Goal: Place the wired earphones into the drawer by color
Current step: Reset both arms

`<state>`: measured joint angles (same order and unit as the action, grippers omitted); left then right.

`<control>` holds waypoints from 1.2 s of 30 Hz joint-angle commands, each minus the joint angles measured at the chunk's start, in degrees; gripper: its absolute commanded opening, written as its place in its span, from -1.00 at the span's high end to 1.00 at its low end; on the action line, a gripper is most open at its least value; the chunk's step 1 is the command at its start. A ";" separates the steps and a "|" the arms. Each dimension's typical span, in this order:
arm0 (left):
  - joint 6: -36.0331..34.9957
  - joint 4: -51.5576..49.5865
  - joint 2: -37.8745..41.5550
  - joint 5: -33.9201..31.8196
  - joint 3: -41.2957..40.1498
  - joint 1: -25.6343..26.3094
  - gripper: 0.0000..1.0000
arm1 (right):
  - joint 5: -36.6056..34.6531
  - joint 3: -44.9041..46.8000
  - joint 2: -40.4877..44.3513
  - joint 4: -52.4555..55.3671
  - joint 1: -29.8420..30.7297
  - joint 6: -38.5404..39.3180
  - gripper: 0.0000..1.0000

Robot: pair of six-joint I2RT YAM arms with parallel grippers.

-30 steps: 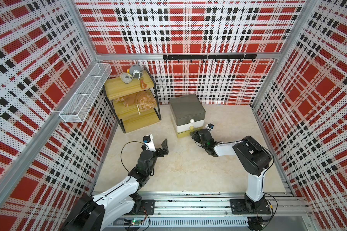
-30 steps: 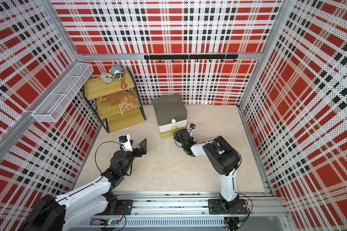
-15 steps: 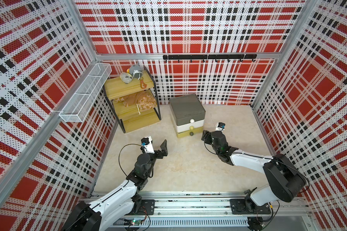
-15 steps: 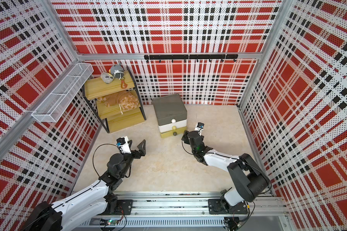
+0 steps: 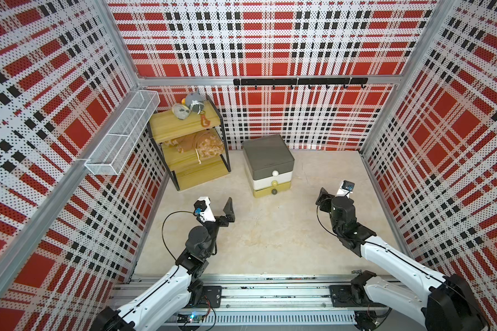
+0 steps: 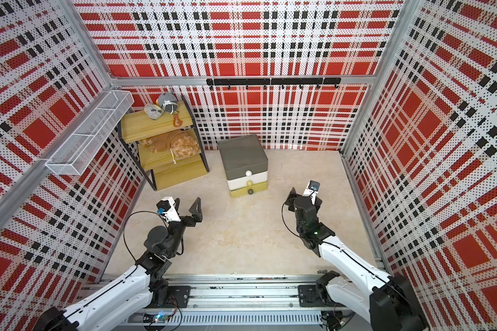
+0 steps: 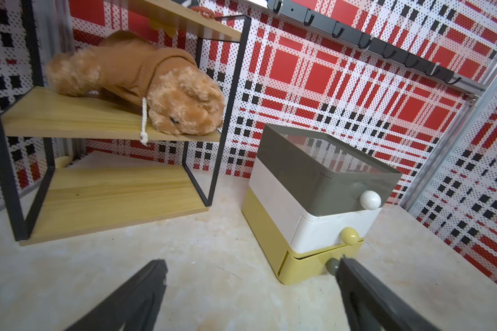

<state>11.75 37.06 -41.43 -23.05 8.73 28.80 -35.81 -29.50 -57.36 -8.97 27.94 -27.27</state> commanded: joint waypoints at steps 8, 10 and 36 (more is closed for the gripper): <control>-9.20 4.38 -0.29 -10.09 -0.82 -1.50 -0.98 | -8.73 0.31 -0.80 3.54 -0.51 10.90 -0.80; -11.68 6.03 -1.95 -9.98 -0.69 -2.34 -0.98 | -9.47 0.59 -0.95 2.99 -0.53 10.17 -0.82; -9.19 43.16 -48.49 21.51 2.67 -31.05 -0.98 | 15.51 13.40 6.89 -14.10 -20.06 11.30 -1.00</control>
<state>3.11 73.97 -86.85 -5.52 8.64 -2.20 -26.35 -17.96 -50.54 -15.11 9.52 -19.49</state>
